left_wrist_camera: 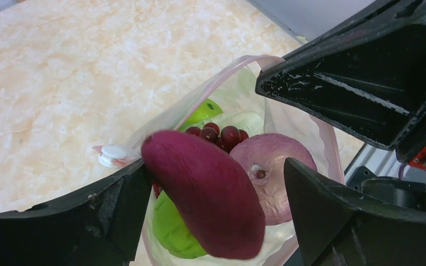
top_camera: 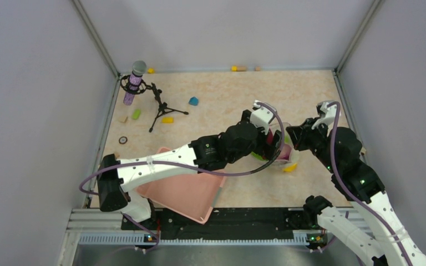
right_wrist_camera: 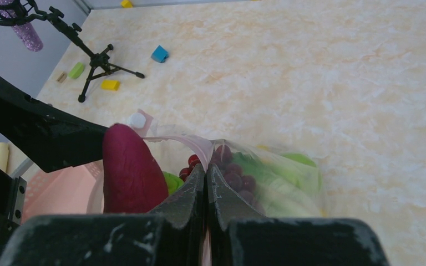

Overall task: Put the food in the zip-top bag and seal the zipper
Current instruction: Place the fake vegetable in the zipper food storage bag, then adjust the zipper food storage bag at the center of the board.

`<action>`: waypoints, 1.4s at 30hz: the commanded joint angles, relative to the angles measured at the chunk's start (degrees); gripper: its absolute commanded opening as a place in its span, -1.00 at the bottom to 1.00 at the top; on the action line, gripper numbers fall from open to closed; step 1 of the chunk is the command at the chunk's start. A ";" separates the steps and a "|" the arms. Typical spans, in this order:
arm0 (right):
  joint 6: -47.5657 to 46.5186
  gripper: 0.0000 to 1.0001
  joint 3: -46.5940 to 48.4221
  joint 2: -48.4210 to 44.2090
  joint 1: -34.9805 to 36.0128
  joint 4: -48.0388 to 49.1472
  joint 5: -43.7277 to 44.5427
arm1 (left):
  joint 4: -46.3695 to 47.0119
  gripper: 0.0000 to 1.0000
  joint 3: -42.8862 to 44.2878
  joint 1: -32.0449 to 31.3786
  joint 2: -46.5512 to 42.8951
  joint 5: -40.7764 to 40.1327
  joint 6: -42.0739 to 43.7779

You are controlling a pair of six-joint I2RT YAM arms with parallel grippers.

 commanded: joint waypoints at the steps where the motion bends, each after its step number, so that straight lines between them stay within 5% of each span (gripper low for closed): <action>1: -0.56 -1.00 0.53 -0.26 -0.61 2.06 -0.20 | -0.28 0.85 0.42 -0.01 -4.36 2.71 0.00; 13: -0.54 -1.00 0.53 -0.16 -0.61 2.14 0.15 | -1.70 0.98 -11.39 -0.01 -17.29 -4.73 -5.41; 21: -0.57 -1.00 0.53 0.06 -0.61 2.07 0.17 | -1.46 0.80 -18.73 0.45 -21.48 -8.74 -12.54; 33: -0.61 -1.00 0.47 0.06 -0.60 2.01 0.02 | -0.11 0.20 -11.13 3.16 -7.80 -4.44 -16.09; 35: -0.57 -1.00 0.53 0.11 -0.61 2.05 -0.19 | -0.16 -0.07 -10.48 4.13 -6.53 -2.66 -17.03; 39: -0.58 -1.00 0.53 0.43 -0.54 2.15 -0.45 | -0.22 -1.00 -10.16 4.90 -6.78 -2.07 -17.70; 42: -0.43 -1.00 1.22 1.83 -0.62 2.14 -0.33 | 0.42 -1.00 -9.72 4.91 -8.49 -0.87 -16.98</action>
